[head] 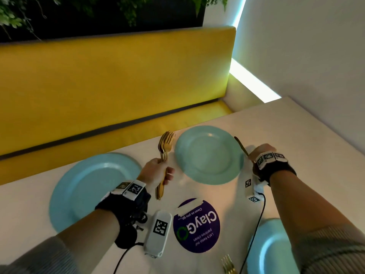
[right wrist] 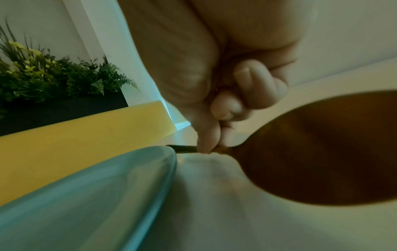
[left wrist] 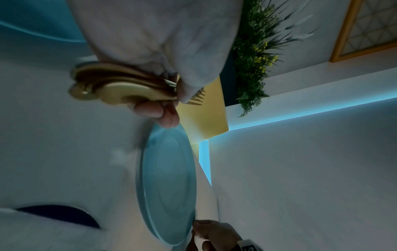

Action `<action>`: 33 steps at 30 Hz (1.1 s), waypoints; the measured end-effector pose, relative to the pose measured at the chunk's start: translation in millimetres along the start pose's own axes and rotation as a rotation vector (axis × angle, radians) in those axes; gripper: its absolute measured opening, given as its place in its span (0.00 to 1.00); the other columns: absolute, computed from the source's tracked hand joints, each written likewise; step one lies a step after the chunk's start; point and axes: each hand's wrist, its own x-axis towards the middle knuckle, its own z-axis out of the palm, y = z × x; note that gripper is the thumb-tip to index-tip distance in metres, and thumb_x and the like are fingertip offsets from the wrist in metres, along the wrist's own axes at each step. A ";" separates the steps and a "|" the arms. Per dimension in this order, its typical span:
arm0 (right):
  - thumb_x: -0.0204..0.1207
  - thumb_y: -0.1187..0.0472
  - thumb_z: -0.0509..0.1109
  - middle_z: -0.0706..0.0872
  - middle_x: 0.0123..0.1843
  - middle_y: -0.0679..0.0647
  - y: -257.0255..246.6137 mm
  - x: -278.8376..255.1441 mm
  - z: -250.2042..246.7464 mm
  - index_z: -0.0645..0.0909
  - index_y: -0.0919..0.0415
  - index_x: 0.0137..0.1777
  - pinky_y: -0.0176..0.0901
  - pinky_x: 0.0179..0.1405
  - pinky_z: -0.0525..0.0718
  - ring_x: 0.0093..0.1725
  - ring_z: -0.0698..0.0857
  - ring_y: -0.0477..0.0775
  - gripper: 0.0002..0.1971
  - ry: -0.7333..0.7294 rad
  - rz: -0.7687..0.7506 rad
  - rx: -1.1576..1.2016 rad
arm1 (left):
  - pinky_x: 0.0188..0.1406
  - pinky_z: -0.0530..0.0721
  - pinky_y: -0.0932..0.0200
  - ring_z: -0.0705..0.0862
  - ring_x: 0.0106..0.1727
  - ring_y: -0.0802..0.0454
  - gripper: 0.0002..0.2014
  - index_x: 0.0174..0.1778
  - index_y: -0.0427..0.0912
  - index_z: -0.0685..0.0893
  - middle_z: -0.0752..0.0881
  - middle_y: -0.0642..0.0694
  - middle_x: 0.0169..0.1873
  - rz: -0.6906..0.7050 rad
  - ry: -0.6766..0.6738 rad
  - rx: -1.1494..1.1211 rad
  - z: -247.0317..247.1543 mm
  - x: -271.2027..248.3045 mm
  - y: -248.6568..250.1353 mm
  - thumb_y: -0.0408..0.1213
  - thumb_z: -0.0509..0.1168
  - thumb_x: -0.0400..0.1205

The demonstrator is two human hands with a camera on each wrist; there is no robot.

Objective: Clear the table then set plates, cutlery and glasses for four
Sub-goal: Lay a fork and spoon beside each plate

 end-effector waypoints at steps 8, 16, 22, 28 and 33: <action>0.71 0.58 0.72 0.80 0.39 0.54 -11.5 14.3 -16.2 0.84 0.55 0.49 0.36 0.40 0.81 0.43 0.87 0.58 0.08 0.011 0.011 -0.115 | 0.19 0.72 0.65 0.76 0.27 0.51 0.11 0.38 0.39 0.74 0.81 0.42 0.31 -0.047 0.004 -0.040 -5.2 9.1 -5.9 0.33 0.54 0.87; 0.67 0.61 0.79 0.88 0.49 0.60 -24.5 34.5 -12.3 0.81 0.61 0.35 0.41 0.48 0.86 0.50 0.88 0.61 0.09 0.011 0.180 0.250 | 0.19 0.72 0.64 0.77 0.26 0.51 0.13 0.38 0.41 0.73 0.82 0.43 0.31 -0.047 0.006 -0.032 -6.7 20.7 -10.5 0.41 0.54 0.87; 0.73 0.62 0.75 0.81 0.67 0.65 -19.7 48.9 -8.2 0.81 0.66 0.61 0.38 0.47 0.73 0.53 0.81 0.59 0.18 -0.039 0.193 0.425 | 0.18 0.72 0.64 0.78 0.21 0.55 0.13 0.39 0.41 0.73 0.82 0.43 0.30 -0.066 0.000 -0.043 -8.8 23.9 -13.5 0.40 0.52 0.88; 0.74 0.50 0.73 0.87 0.50 0.66 -33.4 40.0 -23.0 0.75 0.66 0.30 0.42 0.40 0.77 0.39 0.79 0.59 0.21 0.097 0.222 0.494 | 0.20 0.69 0.64 0.76 0.24 0.51 0.11 0.39 0.41 0.74 0.82 0.42 0.31 -0.105 0.002 -0.082 -11.2 25.5 -14.2 0.31 0.50 0.86; 0.74 0.52 0.72 0.89 0.55 0.58 -96.6 10.1 -46.1 0.87 0.60 0.52 0.45 0.55 0.83 0.56 0.86 0.60 0.13 0.148 -0.182 0.447 | 0.11 0.64 0.70 0.70 0.11 0.61 0.11 0.38 0.40 0.75 0.84 0.43 0.30 -0.111 0.011 -0.046 -16.2 28.1 -18.4 0.30 0.53 0.85</action>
